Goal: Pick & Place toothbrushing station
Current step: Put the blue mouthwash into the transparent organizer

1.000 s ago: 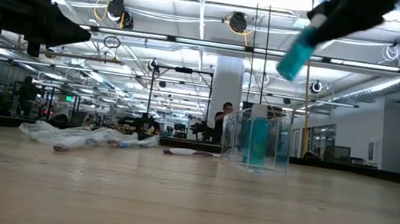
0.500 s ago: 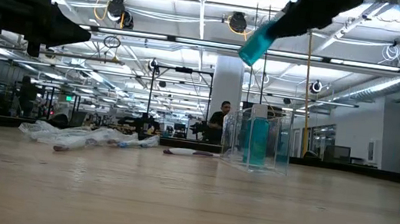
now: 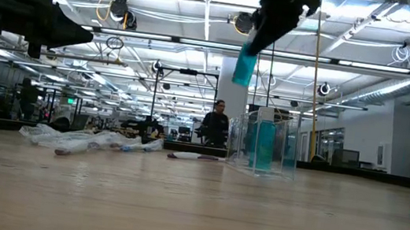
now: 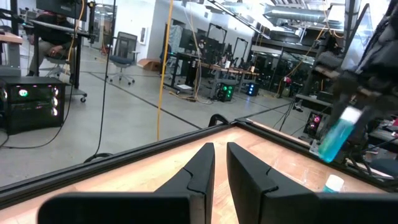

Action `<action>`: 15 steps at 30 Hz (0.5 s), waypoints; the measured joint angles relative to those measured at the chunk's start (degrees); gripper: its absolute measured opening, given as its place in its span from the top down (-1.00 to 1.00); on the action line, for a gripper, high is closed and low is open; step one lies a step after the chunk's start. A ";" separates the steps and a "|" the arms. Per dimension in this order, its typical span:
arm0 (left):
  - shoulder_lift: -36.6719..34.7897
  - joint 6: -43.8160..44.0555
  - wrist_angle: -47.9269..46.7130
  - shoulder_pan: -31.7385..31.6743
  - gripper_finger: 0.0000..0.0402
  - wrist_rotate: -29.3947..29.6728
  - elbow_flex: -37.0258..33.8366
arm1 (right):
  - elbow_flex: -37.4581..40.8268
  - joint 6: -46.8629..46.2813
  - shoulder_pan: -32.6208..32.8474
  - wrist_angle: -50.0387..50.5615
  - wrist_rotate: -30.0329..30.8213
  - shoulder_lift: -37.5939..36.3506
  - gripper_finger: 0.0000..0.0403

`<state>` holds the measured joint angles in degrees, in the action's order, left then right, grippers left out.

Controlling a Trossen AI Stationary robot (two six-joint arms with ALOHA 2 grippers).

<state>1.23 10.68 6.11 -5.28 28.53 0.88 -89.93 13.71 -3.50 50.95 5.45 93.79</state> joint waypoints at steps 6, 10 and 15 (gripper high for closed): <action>0.00 0.00 0.02 0.00 0.77 0.00 0.00 | -0.52 0.93 -1.06 3.09 -2.96 3.47 0.50; -0.01 0.00 0.02 0.02 0.77 0.00 0.00 | -0.55 0.95 -1.06 3.39 -2.78 4.54 0.50; 0.00 0.00 0.02 0.00 0.77 0.00 0.00 | -0.66 0.95 -1.06 2.97 -2.84 5.18 0.50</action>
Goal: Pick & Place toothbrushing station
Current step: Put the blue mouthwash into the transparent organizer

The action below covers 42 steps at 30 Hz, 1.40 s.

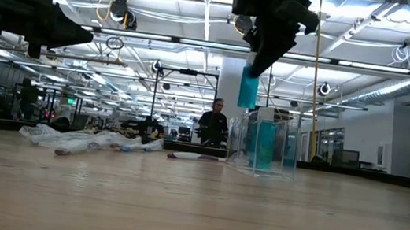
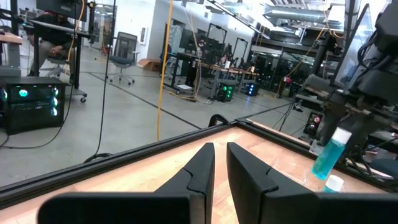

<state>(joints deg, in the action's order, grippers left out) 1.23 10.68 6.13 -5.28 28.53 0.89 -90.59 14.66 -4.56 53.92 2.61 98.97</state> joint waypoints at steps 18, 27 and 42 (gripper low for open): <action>-0.01 0.00 0.02 0.00 0.77 0.00 -0.01 | 0.80 0.00 -0.02 -2.76 -2.85 5.03 0.50; -0.01 0.00 0.02 0.01 0.77 0.00 0.00 | 4.41 0.00 -0.04 -6.16 -2.86 5.06 0.50; 0.00 0.00 0.00 0.00 0.77 0.00 -0.02 | 10.45 0.81 -1.05 -13.65 -2.93 4.98 0.50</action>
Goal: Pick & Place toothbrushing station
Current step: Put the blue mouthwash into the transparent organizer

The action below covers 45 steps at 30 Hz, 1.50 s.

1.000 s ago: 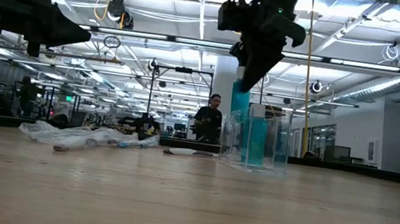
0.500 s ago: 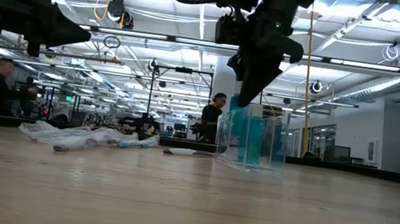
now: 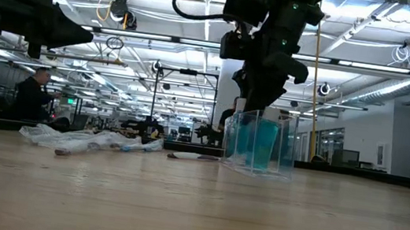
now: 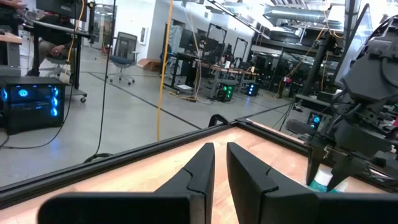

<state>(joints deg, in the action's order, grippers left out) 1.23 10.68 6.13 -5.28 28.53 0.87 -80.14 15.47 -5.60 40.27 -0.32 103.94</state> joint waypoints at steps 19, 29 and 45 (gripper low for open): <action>0.00 0.00 0.00 0.02 0.77 0.00 0.02 | 0.16 0.06 -0.05 -1.33 0.08 0.02 0.31; -0.02 0.00 -0.02 0.00 0.77 0.00 0.02 | 0.18 0.13 -0.05 -2.15 0.44 -2.93 0.30; -0.02 0.00 0.00 0.00 0.77 0.00 0.01 | 0.16 -5.76 3.24 -1.46 0.12 -15.96 0.30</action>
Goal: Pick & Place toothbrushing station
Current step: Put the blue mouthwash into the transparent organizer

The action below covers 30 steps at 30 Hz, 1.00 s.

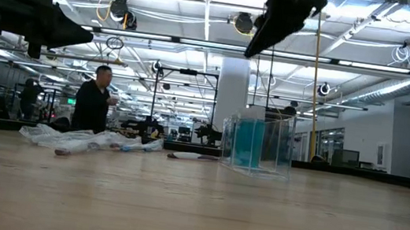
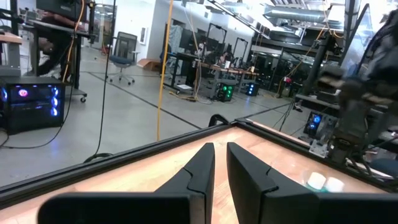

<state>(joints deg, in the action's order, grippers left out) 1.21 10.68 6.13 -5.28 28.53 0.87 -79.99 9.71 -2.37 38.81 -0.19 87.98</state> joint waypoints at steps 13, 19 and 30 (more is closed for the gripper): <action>0.01 0.00 -0.02 0.00 0.77 0.00 0.01 | -0.02 -8.84 15.20 2.40 0.02 -5.96 0.30; 0.02 0.01 -0.01 0.01 0.77 0.00 0.01 | -0.02 -9.98 23.48 4.41 0.04 -5.96 0.29; 0.00 0.00 0.00 0.01 0.77 0.00 0.01 | -0.02 -18.02 32.45 6.95 3.34 -1.59 -0.20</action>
<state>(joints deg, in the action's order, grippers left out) 1.21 10.68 6.13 -5.27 28.53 0.89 -80.01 -8.32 30.08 45.76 3.14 86.39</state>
